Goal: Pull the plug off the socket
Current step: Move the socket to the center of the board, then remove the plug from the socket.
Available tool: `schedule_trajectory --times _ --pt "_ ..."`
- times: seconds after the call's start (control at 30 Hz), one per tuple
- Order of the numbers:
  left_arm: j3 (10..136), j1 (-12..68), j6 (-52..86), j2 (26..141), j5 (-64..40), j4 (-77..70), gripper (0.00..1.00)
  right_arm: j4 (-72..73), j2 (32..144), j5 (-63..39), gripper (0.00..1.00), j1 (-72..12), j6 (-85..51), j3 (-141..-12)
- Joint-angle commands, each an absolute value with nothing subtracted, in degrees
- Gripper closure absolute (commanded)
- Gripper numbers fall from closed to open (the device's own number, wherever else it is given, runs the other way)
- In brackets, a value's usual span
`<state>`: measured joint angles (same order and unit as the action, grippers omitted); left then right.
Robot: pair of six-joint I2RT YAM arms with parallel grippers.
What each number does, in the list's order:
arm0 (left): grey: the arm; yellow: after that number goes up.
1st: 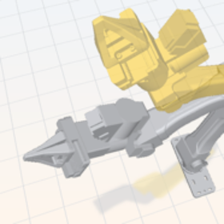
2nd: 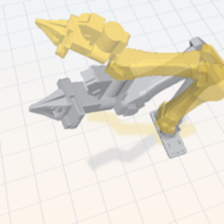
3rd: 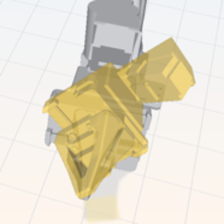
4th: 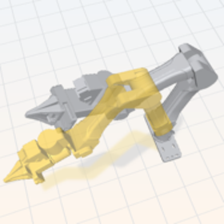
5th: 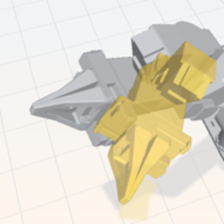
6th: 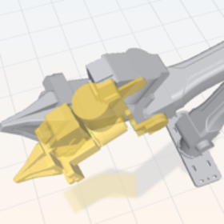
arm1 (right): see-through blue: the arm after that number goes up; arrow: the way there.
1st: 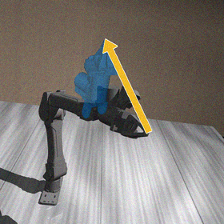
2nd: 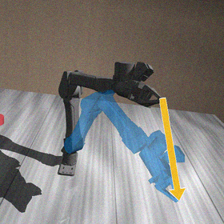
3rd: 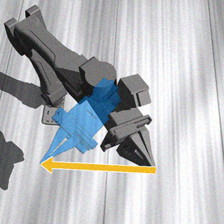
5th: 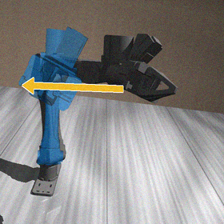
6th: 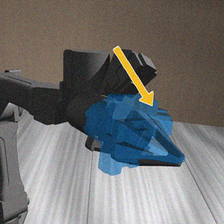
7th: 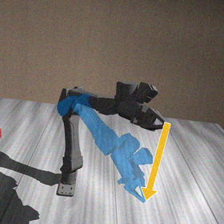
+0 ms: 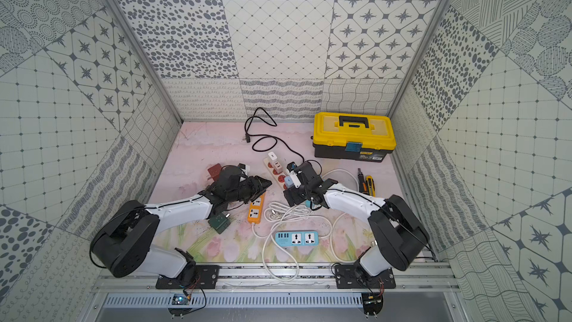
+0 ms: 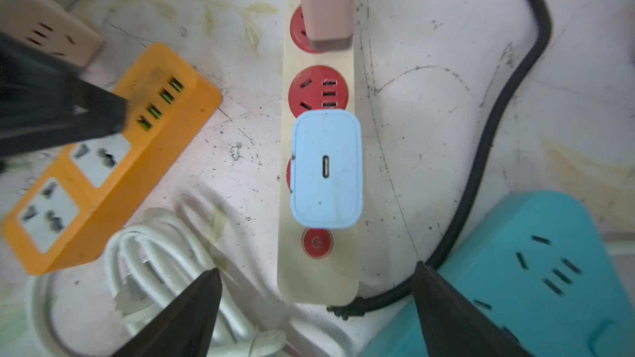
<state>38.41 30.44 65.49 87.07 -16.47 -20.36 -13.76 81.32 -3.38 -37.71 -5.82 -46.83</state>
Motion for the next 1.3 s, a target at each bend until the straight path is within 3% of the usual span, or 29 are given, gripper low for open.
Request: schedule_trajectory --times 0.0,0.13,0.5,0.77,1.07,1.27 --pt "46.0 32.4 70.2 93.9 -10.4 -12.5 0.55 -7.7 74.3 -11.4 0.11 -34.6 -9.4 -42.6" --pt "51.0 33.1 71.7 99.0 -9.7 -9.2 0.56 -2.6 74.3 -18.6 0.16 -31.3 -17.3 -40.7" --pt "57.5 33.4 72.7 108.0 -10.5 -9.0 0.62 -9.4 86.3 -16.2 0.28 -32.1 -16.5 -50.0" --pt "55.5 33.4 75.1 111.5 -9.2 -9.9 0.71 -15.6 91.0 -7.0 0.29 -36.4 -9.9 -56.4" --pt "51.3 32.4 77.4 112.4 -8.5 -12.0 0.73 -21.9 97.0 5.4 0.44 -41.0 -5.8 -63.4" --pt "51.0 32.0 77.4 112.7 -8.9 -12.6 0.73 -23.8 100.8 7.7 0.56 -41.3 -5.3 -67.2"
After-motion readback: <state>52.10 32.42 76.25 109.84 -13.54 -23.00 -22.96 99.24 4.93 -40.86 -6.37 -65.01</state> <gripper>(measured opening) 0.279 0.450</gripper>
